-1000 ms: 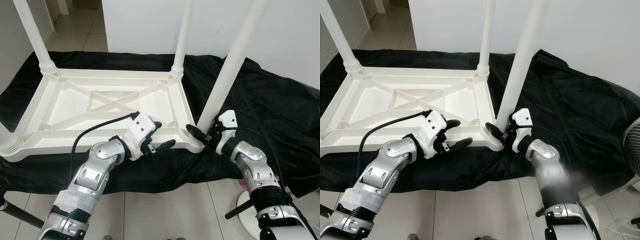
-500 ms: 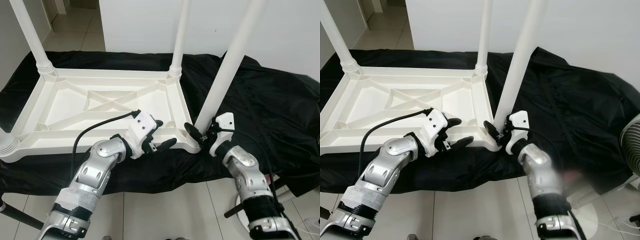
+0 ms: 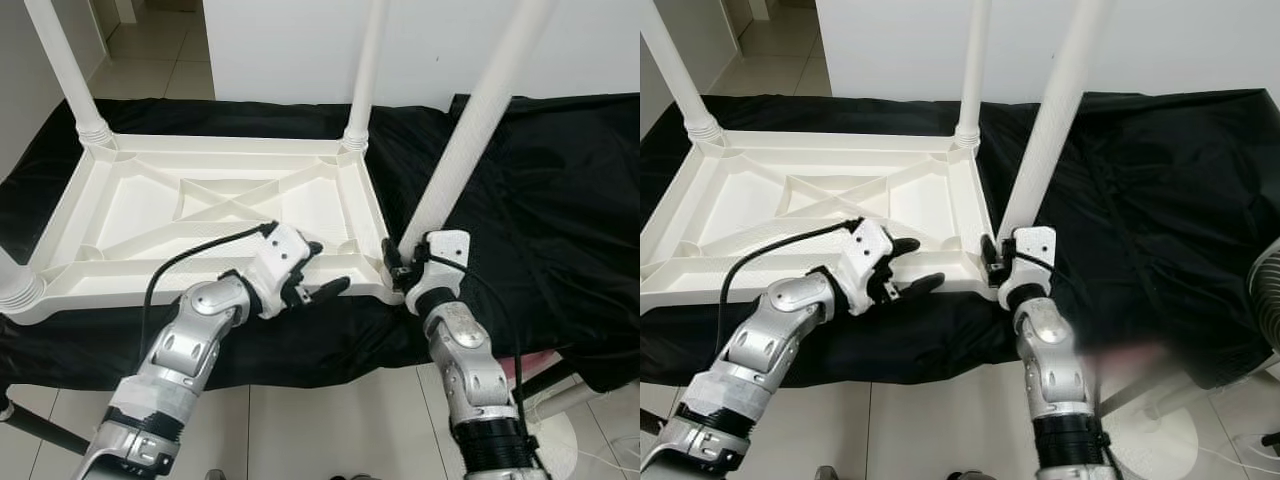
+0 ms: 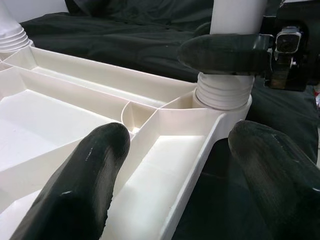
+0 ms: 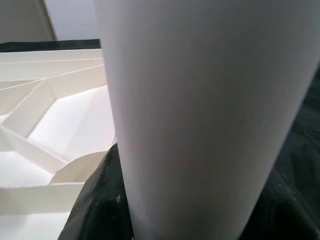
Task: Building children table
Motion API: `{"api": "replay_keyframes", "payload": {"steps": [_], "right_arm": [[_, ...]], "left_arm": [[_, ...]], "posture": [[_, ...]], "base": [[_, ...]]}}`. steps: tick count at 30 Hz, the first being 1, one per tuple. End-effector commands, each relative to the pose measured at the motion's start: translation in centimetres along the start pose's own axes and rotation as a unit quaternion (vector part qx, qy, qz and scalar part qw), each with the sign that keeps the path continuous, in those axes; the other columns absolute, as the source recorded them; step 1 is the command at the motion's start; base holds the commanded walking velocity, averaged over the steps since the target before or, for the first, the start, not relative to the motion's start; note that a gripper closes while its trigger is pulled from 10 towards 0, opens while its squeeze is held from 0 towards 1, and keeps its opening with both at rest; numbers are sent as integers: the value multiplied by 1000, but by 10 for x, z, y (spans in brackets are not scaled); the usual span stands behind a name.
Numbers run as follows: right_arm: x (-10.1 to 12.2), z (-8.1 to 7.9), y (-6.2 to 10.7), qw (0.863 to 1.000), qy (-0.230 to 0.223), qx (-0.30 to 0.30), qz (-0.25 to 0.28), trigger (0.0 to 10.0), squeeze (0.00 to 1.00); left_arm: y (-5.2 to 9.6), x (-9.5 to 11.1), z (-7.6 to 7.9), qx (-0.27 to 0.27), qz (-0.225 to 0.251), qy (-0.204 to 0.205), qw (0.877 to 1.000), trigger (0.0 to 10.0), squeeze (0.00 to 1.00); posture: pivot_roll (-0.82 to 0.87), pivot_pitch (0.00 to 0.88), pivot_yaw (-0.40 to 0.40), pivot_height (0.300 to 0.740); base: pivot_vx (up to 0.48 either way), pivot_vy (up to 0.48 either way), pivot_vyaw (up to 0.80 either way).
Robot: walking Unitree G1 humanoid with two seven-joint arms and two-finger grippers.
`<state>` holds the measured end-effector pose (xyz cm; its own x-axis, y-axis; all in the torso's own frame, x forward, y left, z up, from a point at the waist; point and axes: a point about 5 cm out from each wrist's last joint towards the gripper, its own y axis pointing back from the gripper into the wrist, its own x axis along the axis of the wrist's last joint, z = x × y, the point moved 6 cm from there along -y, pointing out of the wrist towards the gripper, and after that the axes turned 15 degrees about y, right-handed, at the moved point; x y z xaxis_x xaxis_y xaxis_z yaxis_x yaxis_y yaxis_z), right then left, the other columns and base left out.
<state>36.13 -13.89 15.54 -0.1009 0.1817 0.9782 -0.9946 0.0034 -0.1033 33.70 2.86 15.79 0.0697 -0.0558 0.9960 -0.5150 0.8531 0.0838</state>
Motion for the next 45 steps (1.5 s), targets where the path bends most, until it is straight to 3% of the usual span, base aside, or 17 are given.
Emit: {"api": "replay_keyframes", "payload": {"steps": [1, 5, 6, 11, 12, 15, 20, 27, 28, 29, 36, 45], "right_arm": [[-12, 20, 5, 999, -2, -45, -27, 10000, 0], [-14, 14, 9, 997, -9, -70, -40, 10000, 0], [-14, 5, 11, 996, -16, -68, -48, 10000, 0], [-11, 4, 11, 997, -22, -64, -43, 10000, 0], [-4, 6, 12, 997, -38, -55, -24, 10000, 1000], [8, 8, 12, 998, -57, -35, 12, 10000, 1000], [9, 10, 12, 998, -51, -25, 16, 10000, 1000], [8, 13, 15, 999, -29, 32, 28, 10000, 1000], [8, 10, 16, 998, -26, 52, 32, 10000, 624], [7, 9, 17, 997, -9, 73, 38, 10000, 0], [3, 6, 16, 991, 17, 119, 54, 10000, 0], [5, 2, 7, 978, 46, 187, 75, 10000, 0]], "left_arm": [[-2, 5, -2, 12, 8, -6, 1000, 10000, 0], [1, 6, -4, 17, 11, -6, 1000, 10000, 0], [3, 7, -6, 23, 15, -3, 1000, 10000, 0], [4, 6, -5, 26, 16, -2, 1000, 10000, 0], [4, 6, -4, 26, 16, -2, 1000, 10000, 0], [4, 5, -3, 26, 17, 0, 1000, 10000, 0], [4, 6, -3, 25, 17, 0, 1000, 10000, 0], [5, 3, -3, 23, 12, -1, 1000, 10000, 0], [4, 3, -2, 22, 13, -1, 1000, 10000, 0], [3, 4, -2, 22, 13, 0, 1000, 10000, 0], [3, 3, 1, 19, 14, 0, 1000, 10000, 0], [3, -9, 23, -16, -1, 9, 1000, 10000, 0]], "posture": [[-109, 80, -51, 740], [-101, 81, -67, 740], [-96, 83, -77, 740], [-94, 82, -79, 740], [-86, 83, -84, 740], [-85, 86, -84, 740], [-88, 94, -81, 740], [-97, 89, -81, 740], [-96, 88, -86, 740], [-96, 87, -87, 740], [-88, 81, -87, 740], [-65, 73, -83, 740]], "base": [[0, 0, 0], [0, 0, 0], [0, 0, 0], [0, 0, 0], [0, 0, 0], [0, 0, 0], [0, 0, 0], [0, 0, 0], [0, 0, 0], [0, 0, 0], [0, 0, 0], [0, 0, 0]]}}
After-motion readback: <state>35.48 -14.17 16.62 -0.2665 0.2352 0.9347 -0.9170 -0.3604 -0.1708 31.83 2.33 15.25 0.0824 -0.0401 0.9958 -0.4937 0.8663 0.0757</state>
